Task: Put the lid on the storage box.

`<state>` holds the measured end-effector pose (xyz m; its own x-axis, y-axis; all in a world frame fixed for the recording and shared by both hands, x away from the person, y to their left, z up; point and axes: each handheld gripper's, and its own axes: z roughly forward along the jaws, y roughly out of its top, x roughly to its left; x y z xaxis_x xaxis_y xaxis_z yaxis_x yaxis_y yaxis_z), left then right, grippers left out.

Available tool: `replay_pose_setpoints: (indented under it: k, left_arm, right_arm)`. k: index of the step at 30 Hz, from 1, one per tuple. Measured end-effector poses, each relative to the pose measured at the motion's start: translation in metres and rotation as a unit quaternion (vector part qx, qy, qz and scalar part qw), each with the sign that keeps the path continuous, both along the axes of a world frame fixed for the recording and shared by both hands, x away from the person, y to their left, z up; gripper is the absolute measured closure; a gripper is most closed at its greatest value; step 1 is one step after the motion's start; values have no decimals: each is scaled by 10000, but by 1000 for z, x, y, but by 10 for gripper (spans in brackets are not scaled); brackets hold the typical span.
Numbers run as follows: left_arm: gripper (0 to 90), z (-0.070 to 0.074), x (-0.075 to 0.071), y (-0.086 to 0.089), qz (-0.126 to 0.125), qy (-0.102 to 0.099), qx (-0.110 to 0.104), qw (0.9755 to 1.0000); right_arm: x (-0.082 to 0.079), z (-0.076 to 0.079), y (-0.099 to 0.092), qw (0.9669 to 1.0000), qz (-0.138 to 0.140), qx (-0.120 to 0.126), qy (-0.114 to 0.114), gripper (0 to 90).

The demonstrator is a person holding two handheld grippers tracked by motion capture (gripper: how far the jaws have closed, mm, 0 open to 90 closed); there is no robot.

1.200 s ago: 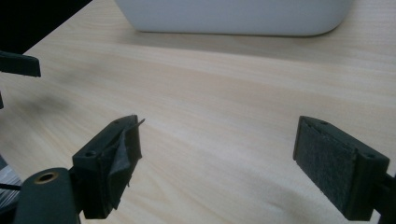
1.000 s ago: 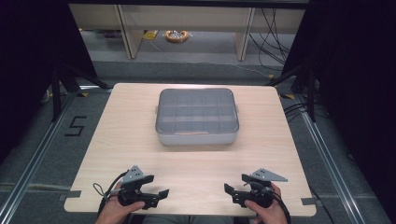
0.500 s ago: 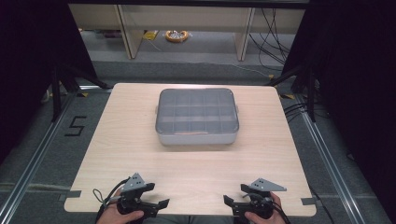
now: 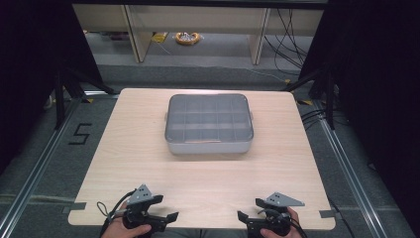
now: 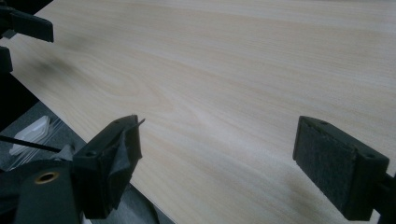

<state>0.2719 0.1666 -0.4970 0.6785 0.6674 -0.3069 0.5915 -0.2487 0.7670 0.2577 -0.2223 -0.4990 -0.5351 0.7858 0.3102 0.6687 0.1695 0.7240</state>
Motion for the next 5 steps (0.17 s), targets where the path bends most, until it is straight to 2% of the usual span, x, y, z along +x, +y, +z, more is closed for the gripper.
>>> replay_pose_setpoints:
  k: [1,2,3,4,5]
  left_arm:
    - [154,0,0,0,-2,-1,5,10000]
    - [154,0,0,0,-11,8,-7,10000]
    - [154,0,0,0,-7,9,-9,10000]
    - [154,0,0,0,-6,13,18,10000]
    - [154,0,0,0,-12,5,17,10000]
  right_arm:
    - [0,0,0,10000,-7,12,30,162]
    - [1,-2,1,10000,-24,-5,-37,162]
    - [0,-1,1,10000,-16,24,37,162]
    - [1,-2,1,10000,19,78,-46,162]
    - [3,-3,-1,9999,95,-22,-138,162]
